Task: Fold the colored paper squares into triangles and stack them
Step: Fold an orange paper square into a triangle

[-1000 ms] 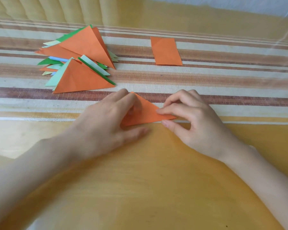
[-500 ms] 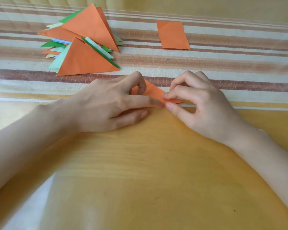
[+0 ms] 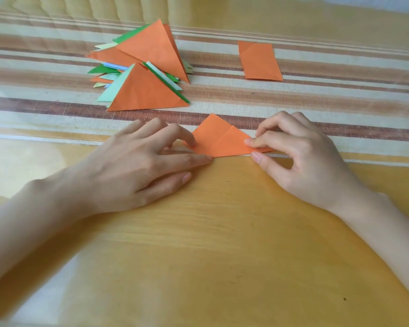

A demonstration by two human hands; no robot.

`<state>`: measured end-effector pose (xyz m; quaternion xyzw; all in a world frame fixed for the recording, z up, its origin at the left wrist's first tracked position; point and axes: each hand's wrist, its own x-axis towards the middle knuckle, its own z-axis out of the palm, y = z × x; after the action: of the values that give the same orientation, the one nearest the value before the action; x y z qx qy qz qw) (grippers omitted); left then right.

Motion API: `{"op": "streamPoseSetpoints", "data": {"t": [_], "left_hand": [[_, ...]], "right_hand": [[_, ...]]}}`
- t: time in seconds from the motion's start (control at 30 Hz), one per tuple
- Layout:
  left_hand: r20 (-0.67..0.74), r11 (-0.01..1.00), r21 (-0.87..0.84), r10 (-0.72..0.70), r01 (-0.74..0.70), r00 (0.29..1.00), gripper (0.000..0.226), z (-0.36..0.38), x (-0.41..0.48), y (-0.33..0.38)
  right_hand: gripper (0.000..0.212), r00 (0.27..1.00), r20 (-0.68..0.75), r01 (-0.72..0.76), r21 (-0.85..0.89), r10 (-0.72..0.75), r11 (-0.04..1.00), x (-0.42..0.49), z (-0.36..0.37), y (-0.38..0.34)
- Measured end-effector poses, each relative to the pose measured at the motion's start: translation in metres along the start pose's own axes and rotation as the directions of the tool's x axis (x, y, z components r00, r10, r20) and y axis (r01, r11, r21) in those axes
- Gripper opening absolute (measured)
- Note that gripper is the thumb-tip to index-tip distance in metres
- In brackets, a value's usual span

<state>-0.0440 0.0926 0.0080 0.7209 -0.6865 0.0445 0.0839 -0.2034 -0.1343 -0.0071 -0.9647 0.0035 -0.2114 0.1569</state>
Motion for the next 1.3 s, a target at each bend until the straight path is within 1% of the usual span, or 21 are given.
{"op": "streamPoseSetpoints", "data": {"t": [0.17,0.23,0.27,0.3,0.33,0.37,0.4,0.43,0.47,0.57,0.6,0.67,0.7,0.77,0.9,1.0,1.07,1.13,1.2,1.23,1.3], "left_hand": [[-0.035,0.995,-0.059,-0.082,0.080,0.996,0.041,-0.002,-0.012,0.006],[-0.087,0.993,-0.044,-0.117,0.113,0.989,0.039,-0.003,-0.016,0.010],[-0.134,0.981,-0.073,-0.186,0.177,0.973,0.038,-0.003,-0.017,0.014],[-0.186,0.950,-0.142,-0.303,0.280,0.935,0.038,-0.003,-0.016,0.019],[-0.220,0.891,-0.226,-0.441,0.394,0.870,0.038,-0.003,-0.012,0.025],[-0.214,0.820,-0.286,-0.560,0.496,0.801,0.042,-0.002,-0.007,0.030],[-0.176,0.761,-0.299,-0.637,0.576,0.750,0.047,0.000,0.000,0.036],[-0.133,0.728,-0.289,-0.673,0.621,0.727,0.053,0.004,0.007,0.040],[-0.101,0.714,-0.283,-0.686,0.640,0.721,0.057,0.007,0.012,0.044],[-0.112,0.712,-0.309,-0.686,0.631,0.719,0.056,0.014,0.026,0.050],[-0.118,0.706,-0.339,-0.687,0.622,0.717,0.053,0.015,0.029,0.051],[-0.139,0.680,-0.469,-0.687,0.563,0.713,0.037,0.016,0.034,0.051],[-0.147,0.659,-0.553,-0.680,0.510,0.719,0.029,0.016,0.036,0.051],[-0.151,0.621,-0.659,-0.661,0.424,0.735,0.037,0.014,0.040,0.051],[-0.152,0.579,-0.722,-0.667,0.378,0.730,0.048,0.012,0.040,0.047],[-0.120,0.515,-0.789,-0.664,0.335,0.738,0.047,0.011,0.040,0.043],[-0.121,0.495,-0.821,-0.637,0.284,0.762,0.042,0.010,0.042,0.043],[-0.123,0.480,-0.847,-0.594,0.227,0.795,0.036,0.010,0.044,0.046],[-0.119,0.457,-0.869,-0.562,0.187,0.818,0.035,0.010,0.044,0.050],[-0.122,0.445,-0.879,-0.559,0.173,0.820,0.034,0.010,0.044,0.051],[-0.123,0.415,-0.895,-0.583,0.165,0.803,0.036,0.010,0.044,0.052]], "right_hand": [[0.030,1.000,0.009,-0.010,0.006,0.010,1.000,0.000,-0.001,-0.001],[0.030,1.000,0.010,-0.008,0.011,0.008,1.000,0.000,-0.001,-0.001],[0.030,1.000,0.011,-0.007,0.009,0.007,1.000,0.000,0.000,-0.001],[0.030,1.000,0.008,-0.008,0.003,0.008,1.000,0.000,0.000,-0.002],[0.030,1.000,-0.002,-0.011,-0.008,0.011,1.000,0.000,0.000,-0.004],[0.030,1.000,-0.010,-0.017,-0.019,0.017,1.000,0.000,0.000,-0.006],[0.031,0.999,-0.013,-0.029,-0.028,0.029,0.999,-0.001,0.001,-0.009],[0.031,0.999,-0.012,-0.043,-0.035,0.043,0.998,-0.001,0.002,-0.012],[0.030,0.998,-0.002,-0.057,-0.037,0.057,0.998,-0.001,0.004,-0.016],[0.019,0.996,0.041,-0.076,0.000,0.076,0.997,-0.004,0.007,-0.022],[0.019,0.996,0.045,-0.076,0.002,0.076,0.997,-0.005,0.006,-0.024],[0.026,0.997,0.033,-0.066,-0.012,0.067,0.998,-0.006,0.005,-0.027],[0.029,0.998,0.019,-0.063,-0.015,0.063,0.998,-0.005,0.003,-0.029],[0.032,0.998,0.005,-0.062,0.000,0.062,0.998,-0.004,0.000,-0.033],[0.033,0.998,-0.023,-0.057,0.094,0.059,0.994,-0.004,-0.008,-0.034],[0.023,0.982,-0.077,-0.149,0.232,0.171,0.961,-0.002,-0.013,-0.031],[0.026,0.961,-0.019,-0.253,0.328,0.274,0.910,-0.001,-0.015,-0.030],[0.031,0.926,0.128,-0.372,0.465,0.354,0.803,0.000,-0.016,-0.030],[0.024,0.896,0.236,-0.441,0.559,0.375,0.702,0.001,-0.014,-0.033],[0.017,0.893,0.248,-0.447,0.589,0.376,0.673,0.001,-0.013,-0.035],[0.011,0.884,0.223,-0.447,0.665,0.412,0.598,0.001,-0.012,-0.038]]}}
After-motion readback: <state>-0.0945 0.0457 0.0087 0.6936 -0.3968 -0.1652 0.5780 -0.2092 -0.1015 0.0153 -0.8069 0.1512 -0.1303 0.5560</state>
